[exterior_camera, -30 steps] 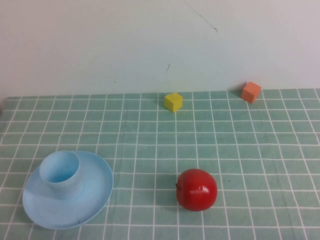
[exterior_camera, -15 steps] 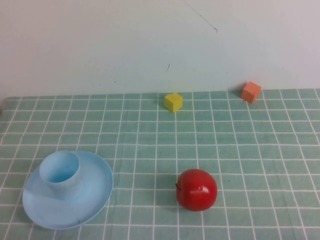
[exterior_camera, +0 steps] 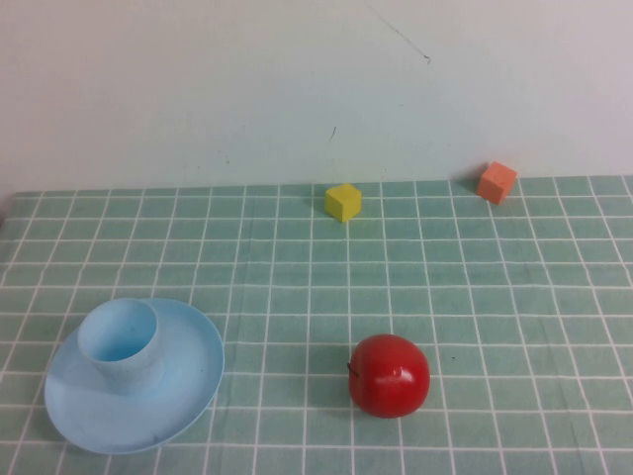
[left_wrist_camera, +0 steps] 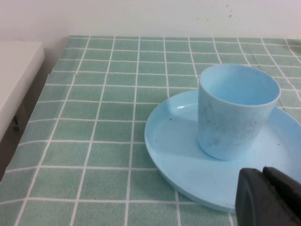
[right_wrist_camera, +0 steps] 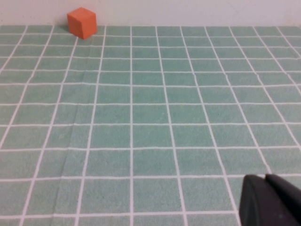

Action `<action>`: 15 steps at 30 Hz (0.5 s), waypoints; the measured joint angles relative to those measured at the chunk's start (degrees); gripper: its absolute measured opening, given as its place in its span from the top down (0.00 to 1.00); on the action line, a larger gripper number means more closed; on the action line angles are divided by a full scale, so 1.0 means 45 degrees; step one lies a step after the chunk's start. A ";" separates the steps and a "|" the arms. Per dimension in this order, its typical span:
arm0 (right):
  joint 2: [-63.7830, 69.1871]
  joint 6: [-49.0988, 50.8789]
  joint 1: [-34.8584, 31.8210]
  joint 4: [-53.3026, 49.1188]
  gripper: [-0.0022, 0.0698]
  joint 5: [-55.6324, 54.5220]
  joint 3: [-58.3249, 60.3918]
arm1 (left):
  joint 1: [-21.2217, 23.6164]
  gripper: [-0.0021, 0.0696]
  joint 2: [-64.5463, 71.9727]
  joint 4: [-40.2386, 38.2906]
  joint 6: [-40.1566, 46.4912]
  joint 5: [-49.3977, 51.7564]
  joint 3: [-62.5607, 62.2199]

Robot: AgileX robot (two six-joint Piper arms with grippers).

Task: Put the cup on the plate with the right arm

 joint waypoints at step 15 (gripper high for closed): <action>0.0000 0.0000 0.0156 0.0051 0.97 -0.0106 0.0026 | 0.0000 0.98 0.0000 0.0000 0.0000 0.0000 0.0000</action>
